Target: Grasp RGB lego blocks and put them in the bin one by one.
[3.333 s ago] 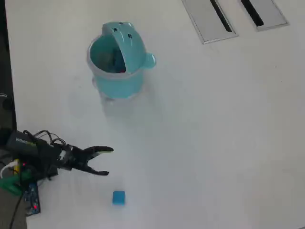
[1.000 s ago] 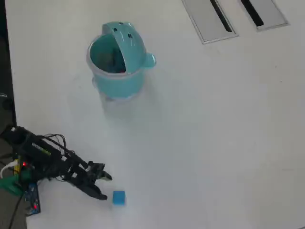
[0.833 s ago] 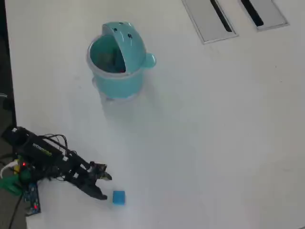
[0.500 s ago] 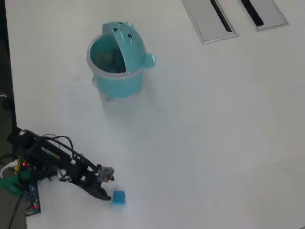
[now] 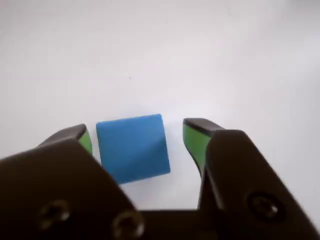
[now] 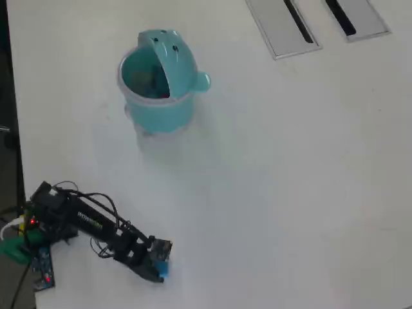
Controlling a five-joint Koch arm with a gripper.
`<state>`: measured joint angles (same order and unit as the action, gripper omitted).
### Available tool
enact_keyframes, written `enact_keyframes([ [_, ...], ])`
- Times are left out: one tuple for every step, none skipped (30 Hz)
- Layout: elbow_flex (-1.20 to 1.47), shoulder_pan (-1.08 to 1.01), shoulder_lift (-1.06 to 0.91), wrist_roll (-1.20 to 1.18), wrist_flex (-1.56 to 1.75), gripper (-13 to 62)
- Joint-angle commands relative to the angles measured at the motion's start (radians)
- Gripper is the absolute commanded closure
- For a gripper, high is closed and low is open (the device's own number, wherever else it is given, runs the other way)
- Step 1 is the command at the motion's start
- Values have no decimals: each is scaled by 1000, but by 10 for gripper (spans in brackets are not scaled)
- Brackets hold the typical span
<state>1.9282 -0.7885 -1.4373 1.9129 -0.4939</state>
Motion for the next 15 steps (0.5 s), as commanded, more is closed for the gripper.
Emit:
enact_keyframes([
  [-91, -18, -5, -6, 26, 152],
  [-89, -25, -5, -3, 21, 152],
  [-87, -29, -5, 8, 20, 152],
  [-86, -31, -6, 20, 18, 151],
  [-83, -28, -14, 21, 14, 151],
  [-81, -25, -17, 21, 12, 151],
  [-78, -20, -17, 21, 12, 151],
  [-77, -17, -17, 20, 12, 151],
  [-75, -14, -15, 20, 12, 152],
  [-72, -12, -17, 20, 15, 152],
  [-66, -14, -17, 20, 17, 154],
  [-58, -15, -18, 21, 15, 156],
  [-49, -18, -20, 26, 12, 158],
  [-44, -21, -23, 32, 8, 159],
  [-40, -21, -25, 32, 5, 159],
])
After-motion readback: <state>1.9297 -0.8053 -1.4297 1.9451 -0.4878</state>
